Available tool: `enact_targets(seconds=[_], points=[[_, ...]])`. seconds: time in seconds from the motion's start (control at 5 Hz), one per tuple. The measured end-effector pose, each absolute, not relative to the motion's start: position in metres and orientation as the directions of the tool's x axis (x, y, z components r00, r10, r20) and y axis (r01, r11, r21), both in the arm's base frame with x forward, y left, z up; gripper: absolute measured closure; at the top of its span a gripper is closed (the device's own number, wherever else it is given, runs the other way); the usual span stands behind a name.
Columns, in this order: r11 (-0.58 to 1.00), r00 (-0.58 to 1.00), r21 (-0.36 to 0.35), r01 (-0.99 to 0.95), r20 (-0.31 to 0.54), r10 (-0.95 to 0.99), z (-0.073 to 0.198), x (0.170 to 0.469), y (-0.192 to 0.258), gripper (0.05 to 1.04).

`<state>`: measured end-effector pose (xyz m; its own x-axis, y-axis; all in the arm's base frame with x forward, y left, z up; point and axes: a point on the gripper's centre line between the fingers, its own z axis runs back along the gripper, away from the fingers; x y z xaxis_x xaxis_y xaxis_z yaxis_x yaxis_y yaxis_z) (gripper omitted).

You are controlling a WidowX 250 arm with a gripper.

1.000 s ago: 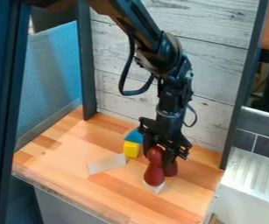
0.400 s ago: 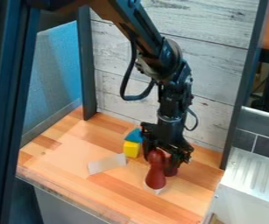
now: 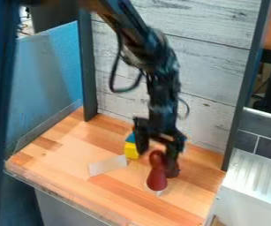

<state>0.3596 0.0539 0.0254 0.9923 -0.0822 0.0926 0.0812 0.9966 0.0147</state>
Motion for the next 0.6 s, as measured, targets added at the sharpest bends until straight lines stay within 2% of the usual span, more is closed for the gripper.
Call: enact_targets(seconds=[0.2, 0.6], points=[[0.999, 0.987, -0.028, 0.022, 0.16, -0.017, 0.0592, 0.3626, 0.0846, 0.083], [0.999, 0.986, -0.032, 0.025, 0.164, -0.019, 0.0602, 0.363, 0.0842, 0.083]])
